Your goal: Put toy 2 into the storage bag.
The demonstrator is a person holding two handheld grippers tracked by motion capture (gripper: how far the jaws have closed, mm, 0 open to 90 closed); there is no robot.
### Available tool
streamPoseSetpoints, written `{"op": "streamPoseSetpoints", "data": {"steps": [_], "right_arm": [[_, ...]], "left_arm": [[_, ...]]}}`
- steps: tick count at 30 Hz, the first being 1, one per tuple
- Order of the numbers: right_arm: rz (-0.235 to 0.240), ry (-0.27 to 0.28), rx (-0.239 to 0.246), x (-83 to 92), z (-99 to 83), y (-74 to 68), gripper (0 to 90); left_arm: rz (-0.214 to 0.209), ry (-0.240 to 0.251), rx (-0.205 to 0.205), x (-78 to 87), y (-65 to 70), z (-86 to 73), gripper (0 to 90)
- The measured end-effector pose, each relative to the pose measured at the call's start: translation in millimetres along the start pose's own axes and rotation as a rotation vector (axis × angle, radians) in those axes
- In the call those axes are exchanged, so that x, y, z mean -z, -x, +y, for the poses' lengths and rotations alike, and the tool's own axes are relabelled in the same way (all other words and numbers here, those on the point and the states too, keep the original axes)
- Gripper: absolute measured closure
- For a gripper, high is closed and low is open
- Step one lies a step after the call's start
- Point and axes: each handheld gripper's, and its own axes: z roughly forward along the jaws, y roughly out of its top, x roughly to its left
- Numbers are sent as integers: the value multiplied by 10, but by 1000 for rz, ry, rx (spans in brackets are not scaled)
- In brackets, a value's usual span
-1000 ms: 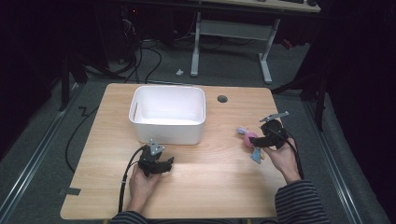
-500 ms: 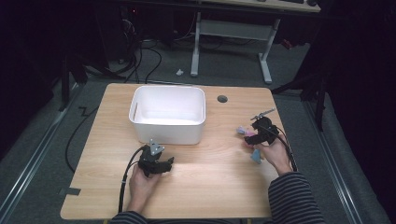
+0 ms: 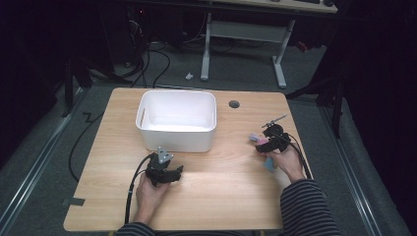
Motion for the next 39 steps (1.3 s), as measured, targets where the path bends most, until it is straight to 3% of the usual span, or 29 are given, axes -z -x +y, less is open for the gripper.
{"op": "streamPoseSetpoints", "data": {"steps": [15, 24, 39], "right_arm": [[35, 14, -11, 71, -33, 34, 360], [102, 60, -24, 217, -49, 52, 365], [158, 142, -15, 521, -86, 25, 366]], "left_arm": [[-5, 0, -1, -2, 0, 0, 278], [-9, -5, -9, -7, 4, 3, 244], [-13, -12, -13, -13, 6, 5, 204]]}}
